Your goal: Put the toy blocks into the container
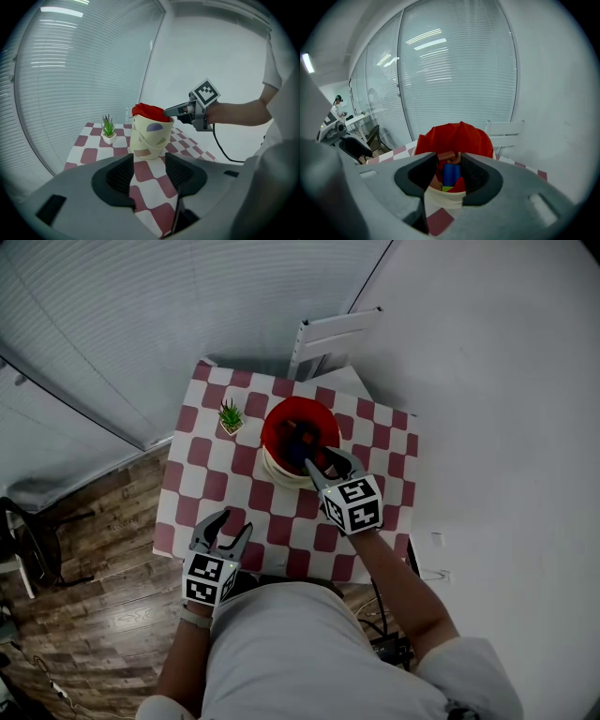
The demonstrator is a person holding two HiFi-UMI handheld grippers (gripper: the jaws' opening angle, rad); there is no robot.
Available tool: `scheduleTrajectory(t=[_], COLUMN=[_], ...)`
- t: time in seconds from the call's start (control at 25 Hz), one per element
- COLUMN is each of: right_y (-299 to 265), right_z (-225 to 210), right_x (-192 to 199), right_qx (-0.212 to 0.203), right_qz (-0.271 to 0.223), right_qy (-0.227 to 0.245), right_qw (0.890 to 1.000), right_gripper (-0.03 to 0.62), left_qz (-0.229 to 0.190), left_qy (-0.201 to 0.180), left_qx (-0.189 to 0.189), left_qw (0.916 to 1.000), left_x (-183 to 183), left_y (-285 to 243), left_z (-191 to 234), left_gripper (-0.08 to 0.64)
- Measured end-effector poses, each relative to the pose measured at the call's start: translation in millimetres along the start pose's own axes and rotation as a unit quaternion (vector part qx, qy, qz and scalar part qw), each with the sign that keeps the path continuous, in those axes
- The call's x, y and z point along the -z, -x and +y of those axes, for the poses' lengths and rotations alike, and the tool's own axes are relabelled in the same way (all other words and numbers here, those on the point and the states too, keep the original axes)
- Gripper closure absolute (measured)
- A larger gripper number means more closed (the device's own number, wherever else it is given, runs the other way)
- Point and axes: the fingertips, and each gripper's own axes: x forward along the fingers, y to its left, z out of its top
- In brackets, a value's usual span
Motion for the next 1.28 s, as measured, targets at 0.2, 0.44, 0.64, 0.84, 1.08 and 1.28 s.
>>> scheduleTrajectory(t=[0.2, 0.44, 0.64, 0.84, 1.08, 1.28], right_y=[16.2, 39.0, 57.5, 78.9, 111.2, 136.6], right_z=[-1.9, -0.6, 3.0, 8.0, 8.2, 6.3], right_x=[-0.3, -1.1, 0.5, 2.8, 2.5, 2.4], right_qx=[0.011, 0.023, 0.037, 0.049, 0.069, 0.088], right_qz=[-0.017, -0.047, -0.066, -0.086, -0.119, -0.141], right_qy=[-0.014, -0.031, -0.043, -0.052, -0.069, -0.079], right_qw=[1.0, 0.998, 0.996, 0.994, 0.988, 0.983], right_gripper=[0.445, 0.445, 0.445, 0.445, 0.445, 0.445], left_qz=[-0.001, -0.014, -0.027, -0.045, -0.072, -0.092], left_qy=[-0.016, -0.038, -0.057, -0.075, -0.084, -0.096], left_qx=[0.009, 0.023, 0.035, 0.054, 0.08, 0.098], left_qw=[0.9998, 0.9989, 0.9974, 0.9947, 0.9906, 0.9863], left_x=[-7.0, -29.0, -51.8, -77.2, -105.5, -125.4], left_y=[-3.8, -8.9, -14.8, -20.0, -17.5, -13.1], left_z=[-0.7, -1.3, -2.3, -9.6, -20.9, -31.7], left_gripper=[0.365, 0.365, 0.365, 0.365, 0.365, 0.365])
